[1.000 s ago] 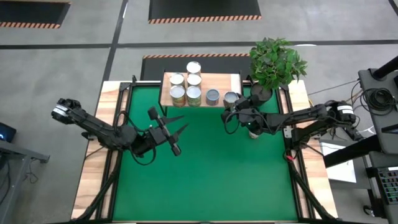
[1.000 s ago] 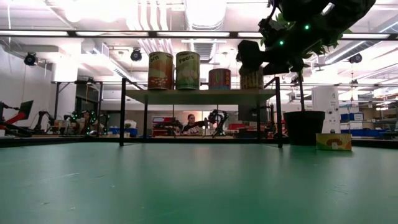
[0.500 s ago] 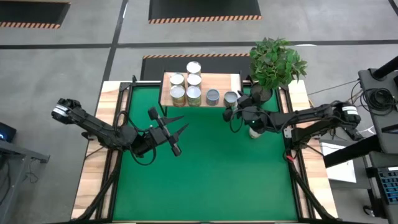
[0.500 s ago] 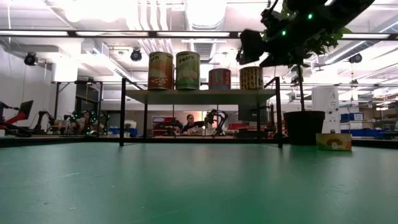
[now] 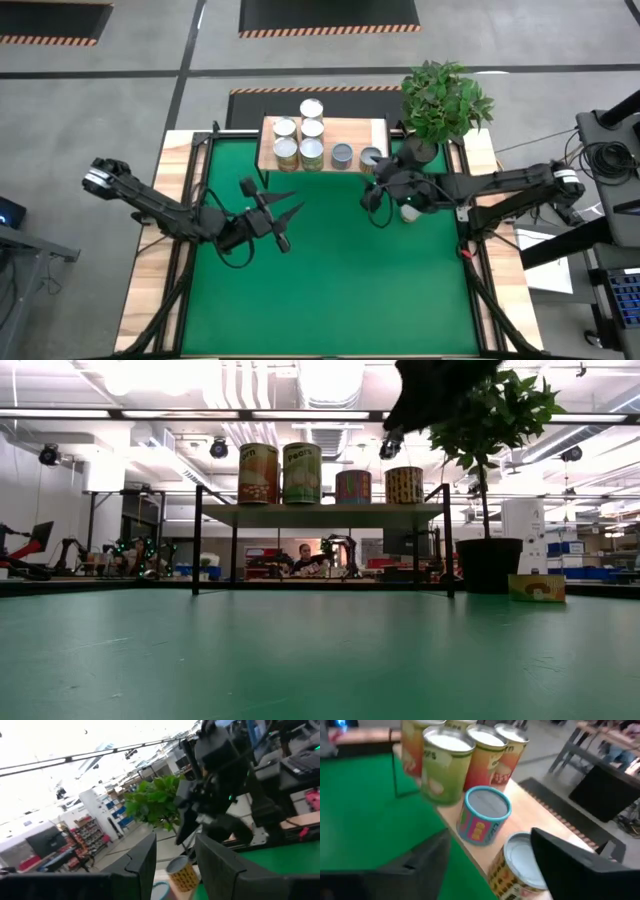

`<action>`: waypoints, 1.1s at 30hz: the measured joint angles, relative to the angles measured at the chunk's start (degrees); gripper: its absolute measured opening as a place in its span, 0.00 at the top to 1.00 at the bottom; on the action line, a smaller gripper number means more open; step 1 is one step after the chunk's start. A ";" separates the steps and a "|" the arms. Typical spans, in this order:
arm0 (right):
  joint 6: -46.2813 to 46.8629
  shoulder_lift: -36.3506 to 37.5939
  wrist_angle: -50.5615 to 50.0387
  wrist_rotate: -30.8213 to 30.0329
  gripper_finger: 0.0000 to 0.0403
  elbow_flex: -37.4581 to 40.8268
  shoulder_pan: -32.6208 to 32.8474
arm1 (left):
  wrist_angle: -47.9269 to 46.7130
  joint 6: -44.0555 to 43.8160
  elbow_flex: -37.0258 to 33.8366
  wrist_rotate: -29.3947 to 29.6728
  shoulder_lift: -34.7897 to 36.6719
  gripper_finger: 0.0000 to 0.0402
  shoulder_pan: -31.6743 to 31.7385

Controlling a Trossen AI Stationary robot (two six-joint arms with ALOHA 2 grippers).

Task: Pick and place cans onto a shelf
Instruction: Put the small canned beans on the shelf

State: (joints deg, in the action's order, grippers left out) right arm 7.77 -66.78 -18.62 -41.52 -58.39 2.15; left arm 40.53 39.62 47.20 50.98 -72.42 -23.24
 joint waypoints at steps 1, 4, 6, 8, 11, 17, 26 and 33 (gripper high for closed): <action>0.65 -0.58 -5.35 1.58 0.42 -3.02 -0.06 | 0.02 0.90 0.00 0.59 0.23 0.71 0.00; 1.94 -3.24 -20.15 5.54 0.60 -12.46 -1.30 | 0.01 3.60 -0.26 2.58 1.50 0.71 0.00; 1.54 -5.44 -28.49 7.22 0.73 -18.85 -2.04 | -0.03 5.02 -1.57 2.58 3.31 0.71 0.03; 0.30 -7.84 -36.01 8.81 0.87 -25.49 -2.74 | -0.12 5.07 -3.70 0.03 5.93 0.71 0.14; -1.50 -12.15 -46.69 12.62 0.95 -36.43 -3.74 | -0.09 3.72 -7.00 -5.44 10.56 0.71 0.11; -3.70 -20.95 -61.27 20.12 0.98 -55.61 -6.90 | -0.23 2.08 -11.27 -6.44 17.62 0.74 0.15; -9.45 -30.23 -71.17 28.48 0.98 -70.42 -12.24 | -1.12 1.92 -14.50 -4.41 24.16 0.77 0.20; -16.50 -32.91 -71.40 28.63 0.98 -68.76 -15.02 | -1.13 1.86 -15.55 -4.41 27.26 0.77 0.20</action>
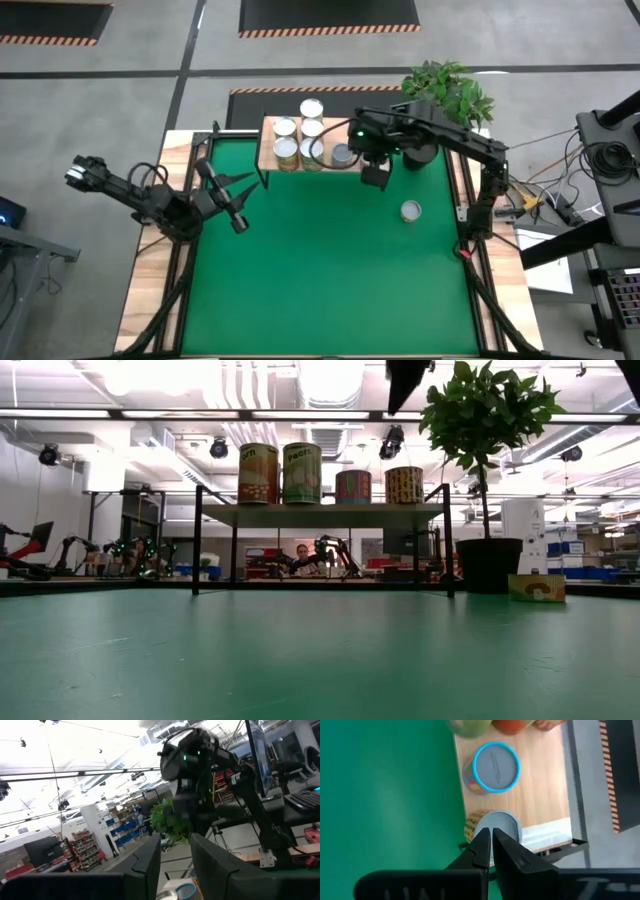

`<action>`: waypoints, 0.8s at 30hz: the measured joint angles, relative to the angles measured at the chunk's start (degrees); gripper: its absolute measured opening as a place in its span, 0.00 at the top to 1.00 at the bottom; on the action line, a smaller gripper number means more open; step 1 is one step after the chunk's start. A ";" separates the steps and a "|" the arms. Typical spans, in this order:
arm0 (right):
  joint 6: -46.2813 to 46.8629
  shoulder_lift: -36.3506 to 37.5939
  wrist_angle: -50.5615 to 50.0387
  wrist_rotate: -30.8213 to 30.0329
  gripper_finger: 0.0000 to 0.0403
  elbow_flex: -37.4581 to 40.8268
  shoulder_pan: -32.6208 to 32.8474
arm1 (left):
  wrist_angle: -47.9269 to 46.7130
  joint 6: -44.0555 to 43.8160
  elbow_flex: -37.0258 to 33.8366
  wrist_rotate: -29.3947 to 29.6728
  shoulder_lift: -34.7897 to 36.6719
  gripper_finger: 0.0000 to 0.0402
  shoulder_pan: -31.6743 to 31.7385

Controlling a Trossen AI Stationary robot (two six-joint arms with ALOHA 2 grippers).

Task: Pick and place cans onto a shelf
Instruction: Put the small canned beans on the shelf

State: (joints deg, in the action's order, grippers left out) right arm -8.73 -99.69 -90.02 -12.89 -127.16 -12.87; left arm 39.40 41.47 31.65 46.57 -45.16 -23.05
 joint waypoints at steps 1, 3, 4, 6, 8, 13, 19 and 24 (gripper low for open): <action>-0.85 -0.40 0.00 -0.04 0.98 0.63 -0.40 | -0.05 0.00 -0.14 0.02 0.24 0.77 0.00; -2.28 -1.21 -0.04 -0.07 0.98 1.40 -1.14 | -0.05 -0.17 -0.29 0.01 0.66 0.77 0.00; -2.87 -1.68 -0.05 -0.07 0.98 1.61 -1.53 | -0.19 -0.21 -0.32 0.02 0.79 0.77 0.00; -4.07 -2.55 -0.02 -0.10 0.98 1.81 -2.53 | 0.01 -0.46 -0.32 0.02 0.88 0.77 0.00; -5.22 -3.52 -0.01 -0.13 0.98 2.11 -3.69 | -0.03 -0.48 -0.32 0.00 0.88 0.77 0.00; -7.51 -5.35 0.05 -0.08 0.98 3.43 -6.81 | -0.05 -0.47 -0.32 0.00 0.80 0.77 0.00; -9.64 -5.31 0.52 4.24 0.98 7.82 -9.78 | -0.06 -0.46 -0.32 0.00 0.77 0.77 0.00; -10.38 -5.08 2.62 5.66 0.98 10.41 -10.42 | -0.03 -0.44 -0.32 0.00 0.69 0.77 0.00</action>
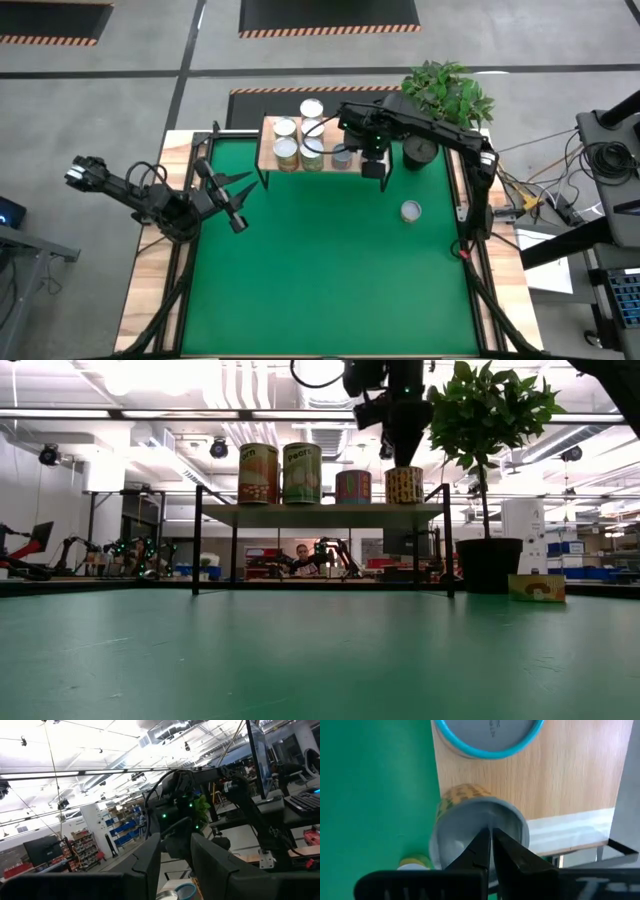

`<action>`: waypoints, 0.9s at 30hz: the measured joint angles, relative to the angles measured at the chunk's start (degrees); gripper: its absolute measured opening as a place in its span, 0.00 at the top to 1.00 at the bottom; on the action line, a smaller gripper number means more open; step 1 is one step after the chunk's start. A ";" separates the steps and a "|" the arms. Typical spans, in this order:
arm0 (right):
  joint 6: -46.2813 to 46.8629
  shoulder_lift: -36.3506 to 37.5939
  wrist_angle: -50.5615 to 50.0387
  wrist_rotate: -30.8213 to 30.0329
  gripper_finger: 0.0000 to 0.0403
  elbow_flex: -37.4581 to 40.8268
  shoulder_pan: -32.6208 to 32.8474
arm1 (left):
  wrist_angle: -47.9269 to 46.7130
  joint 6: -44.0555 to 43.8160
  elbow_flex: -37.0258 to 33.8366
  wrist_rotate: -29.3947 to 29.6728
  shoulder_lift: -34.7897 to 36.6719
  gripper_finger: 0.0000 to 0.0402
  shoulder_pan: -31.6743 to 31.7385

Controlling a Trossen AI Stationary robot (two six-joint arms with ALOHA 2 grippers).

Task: Pick and place cans onto a shelf
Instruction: Put the small canned beans on the shelf

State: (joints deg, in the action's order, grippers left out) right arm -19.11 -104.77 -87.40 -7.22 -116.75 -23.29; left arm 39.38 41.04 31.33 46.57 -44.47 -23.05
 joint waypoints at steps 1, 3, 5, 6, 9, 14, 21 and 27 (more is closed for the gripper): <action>-0.28 -0.09 0.34 -0.01 0.98 0.22 0.00 | 0.01 0.00 0.00 0.00 0.00 0.77 0.00; -0.44 -0.15 1.30 -0.07 0.98 0.59 -0.02 | 0.01 0.00 0.00 0.00 0.00 0.77 0.00; 0.08 -0.15 3.33 -0.37 0.98 1.03 -0.03 | 0.02 0.00 0.00 0.00 0.00 0.77 0.00; 0.80 -0.15 4.47 -0.75 0.98 1.18 -0.17 | 0.02 0.00 0.00 0.00 0.00 0.77 0.00; 6.34 -0.15 7.25 -1.72 0.98 1.25 -0.69 | 0.02 0.00 0.00 0.00 -0.02 0.77 0.00; 12.90 -0.04 4.66 -1.94 0.98 1.14 -1.71 | 0.04 0.00 0.00 -0.02 -0.02 0.77 0.00; 15.33 0.13 3.73 -1.80 0.98 1.12 -1.73 | 0.10 0.02 0.00 -0.02 -0.04 0.77 0.00; 16.15 0.57 3.52 -1.79 0.98 0.82 -1.73 | 0.24 0.02 0.00 -0.02 -0.05 0.77 0.00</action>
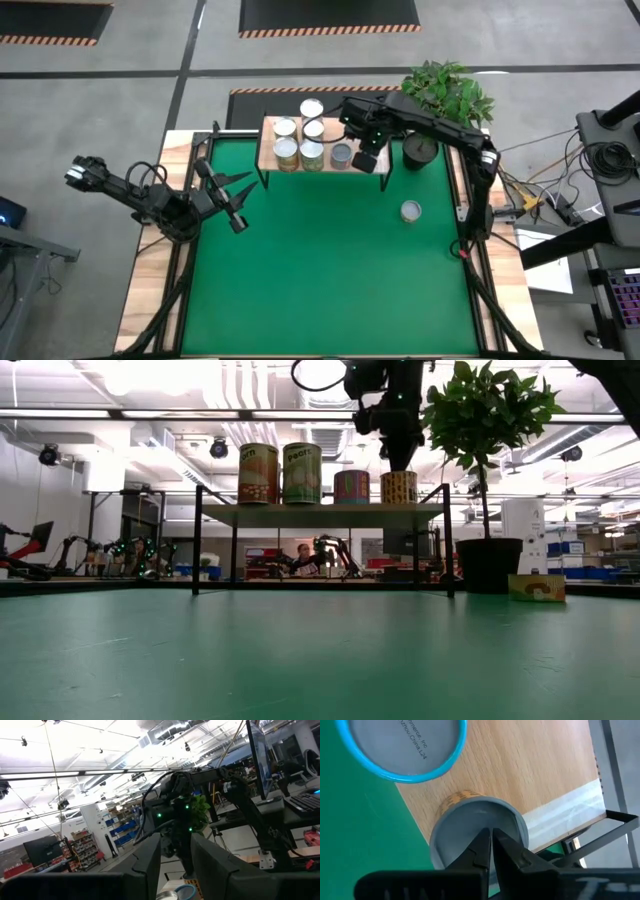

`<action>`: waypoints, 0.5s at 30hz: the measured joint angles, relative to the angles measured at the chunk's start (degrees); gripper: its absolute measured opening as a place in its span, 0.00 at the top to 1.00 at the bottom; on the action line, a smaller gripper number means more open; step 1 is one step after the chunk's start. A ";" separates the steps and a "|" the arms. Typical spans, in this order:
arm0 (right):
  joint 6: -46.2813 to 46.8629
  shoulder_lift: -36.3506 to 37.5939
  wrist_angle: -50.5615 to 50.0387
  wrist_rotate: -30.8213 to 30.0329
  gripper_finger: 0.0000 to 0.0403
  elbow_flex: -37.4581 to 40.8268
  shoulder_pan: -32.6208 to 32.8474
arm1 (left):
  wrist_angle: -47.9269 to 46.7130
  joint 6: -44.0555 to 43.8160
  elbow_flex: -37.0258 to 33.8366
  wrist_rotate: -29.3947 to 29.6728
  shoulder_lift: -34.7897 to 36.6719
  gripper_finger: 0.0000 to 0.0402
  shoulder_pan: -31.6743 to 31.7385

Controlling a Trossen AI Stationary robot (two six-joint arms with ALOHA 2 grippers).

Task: Pick and place cans onto a shelf
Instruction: Put the small canned beans on the shelf

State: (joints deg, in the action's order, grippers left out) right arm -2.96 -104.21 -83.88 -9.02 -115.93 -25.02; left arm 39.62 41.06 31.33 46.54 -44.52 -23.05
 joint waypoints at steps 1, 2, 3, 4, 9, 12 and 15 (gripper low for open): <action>0.00 0.04 -0.10 0.00 0.98 -0.37 0.00 | -0.02 0.00 0.00 0.00 -0.01 0.77 0.00; -0.06 0.08 -0.29 0.00 0.98 -0.82 0.00 | 0.00 0.00 0.00 0.00 -0.01 0.77 0.02; -0.25 0.11 -0.57 0.00 0.98 -1.38 0.00 | 0.01 0.00 0.00 0.00 -0.01 0.77 0.00; -0.60 0.11 -1.02 -0.01 0.98 -1.99 0.00 | 0.02 0.00 0.00 0.00 -0.01 0.77 0.02; -1.55 0.24 -5.84 -0.20 0.98 -4.42 0.11 | 0.02 0.02 0.00 -0.02 -0.01 0.77 0.02; -1.70 0.28 -6.00 -0.21 0.98 -4.26 0.34 | 0.02 0.02 0.00 -0.02 -0.01 0.77 0.02; -2.67 0.43 -6.05 -1.24 0.98 -4.17 0.73 | 0.00 0.02 0.00 -0.02 -0.01 0.77 0.02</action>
State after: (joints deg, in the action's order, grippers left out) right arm -5.63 -103.78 -89.93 -10.26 -120.09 -24.28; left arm 39.62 41.08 31.33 46.52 -44.53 -23.03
